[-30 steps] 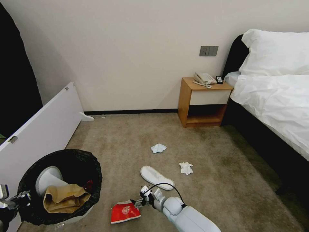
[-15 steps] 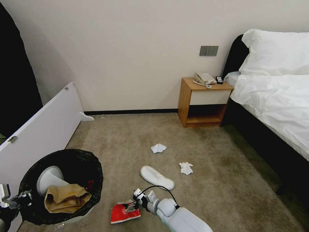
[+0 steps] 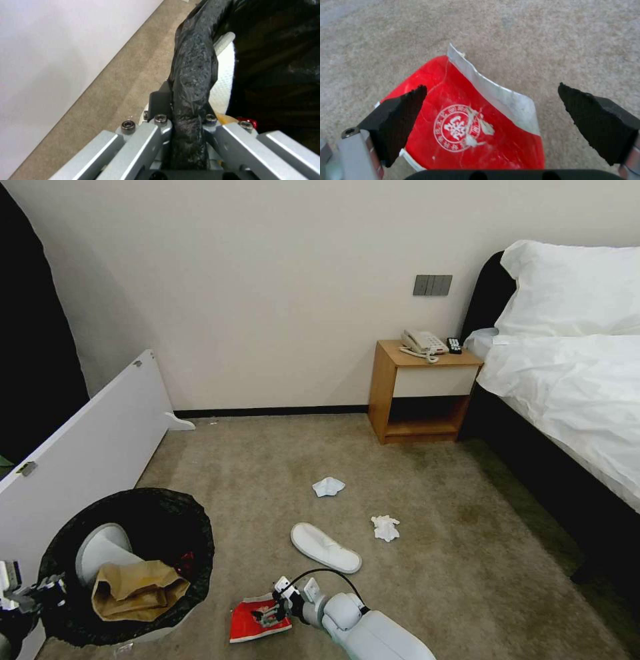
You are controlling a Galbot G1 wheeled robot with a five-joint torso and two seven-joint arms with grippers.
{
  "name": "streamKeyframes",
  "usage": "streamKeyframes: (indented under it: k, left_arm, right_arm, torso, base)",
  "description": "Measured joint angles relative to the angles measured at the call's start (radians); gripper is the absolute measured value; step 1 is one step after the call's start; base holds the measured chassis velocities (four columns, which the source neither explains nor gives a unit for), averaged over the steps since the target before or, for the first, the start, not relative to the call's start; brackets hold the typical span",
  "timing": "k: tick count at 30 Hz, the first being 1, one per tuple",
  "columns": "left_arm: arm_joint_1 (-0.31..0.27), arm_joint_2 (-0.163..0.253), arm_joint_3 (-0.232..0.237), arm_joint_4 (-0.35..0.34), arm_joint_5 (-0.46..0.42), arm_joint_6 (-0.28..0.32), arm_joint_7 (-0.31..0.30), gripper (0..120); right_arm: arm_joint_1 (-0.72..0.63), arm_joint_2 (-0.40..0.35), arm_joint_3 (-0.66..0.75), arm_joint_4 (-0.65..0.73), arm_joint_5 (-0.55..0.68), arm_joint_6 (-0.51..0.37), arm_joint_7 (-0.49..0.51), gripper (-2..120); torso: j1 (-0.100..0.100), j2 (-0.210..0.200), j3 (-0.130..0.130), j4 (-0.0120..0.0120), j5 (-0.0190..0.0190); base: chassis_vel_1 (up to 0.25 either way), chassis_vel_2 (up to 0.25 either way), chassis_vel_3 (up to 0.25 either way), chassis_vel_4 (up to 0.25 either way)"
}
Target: Pick up the trash bin, then pick up the garbage from the floor and place it into the trash bin.
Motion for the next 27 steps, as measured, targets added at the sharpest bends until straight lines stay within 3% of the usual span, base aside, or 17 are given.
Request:
streamKeyframes:
  k: [5, 9, 14, 17, 19, 24, 27]
  left_arm:
    - [0.000, -0.002, 0.001, -0.002, 0.000, 0.000, -0.002, 3]
    - [0.001, -0.002, 0.001, -0.003, 0.000, 0.000, -0.002, 3]
    - [0.001, -0.001, 0.001, -0.004, -0.002, 0.000, -0.003, 3]
    - [0.001, -0.001, 0.001, -0.005, -0.003, 0.000, -0.003, 3]
    - [0.000, 0.000, 0.002, -0.007, -0.004, 0.000, -0.005, 3]
    - [0.001, 0.001, 0.000, -0.008, -0.006, 0.000, -0.005, 3]
    - [0.004, -0.001, -0.003, -0.008, -0.008, 0.000, -0.005, 3]
  right_arm:
    - [0.008, 0.013, 0.000, -0.016, 0.012, -0.017, -0.017, 99]
    - [0.012, 0.021, 0.005, -0.035, 0.012, -0.025, -0.030, 89]
    - [0.016, 0.018, 0.026, -0.060, 0.006, -0.039, -0.049, 65]
    - [0.013, 0.009, 0.030, -0.055, 0.007, -0.039, -0.051, 59]
    - [0.006, -0.001, 0.036, -0.049, 0.007, -0.040, -0.057, 46]
    - [0.002, -0.005, 0.038, -0.047, 0.007, -0.039, -0.063, 38]
    - [0.002, -0.006, 0.038, -0.045, 0.010, -0.036, -0.074, 11]
  torso:
    - [0.000, 0.000, 0.000, 0.0000, 0.0000]
    - [0.000, 0.000, 0.000, 0.0000, 0.0000]
    - [0.000, 0.000, 0.000, 0.0001, 0.0001]
    - [0.000, 0.000, 0.000, -0.0001, 0.0000]
    - [0.000, 0.000, 0.000, 0.0000, 0.0001]
    - [0.000, 0.000, 0.000, -0.0001, 0.0001]
    - [0.000, 0.000, 0.000, 0.0000, 0.0001]
  base:
    - [0.000, 0.000, 0.000, 0.000]
    - [0.000, 0.000, 0.000, 0.000]
    - [0.000, 0.000, 0.000, 0.000]
    - [0.000, 0.000, 0.000, 0.000]
    - [0.000, 0.000, 0.000, 0.000]
    - [0.000, 0.000, 0.000, 0.000]
    - [0.000, 0.000, 0.000, 0.000]
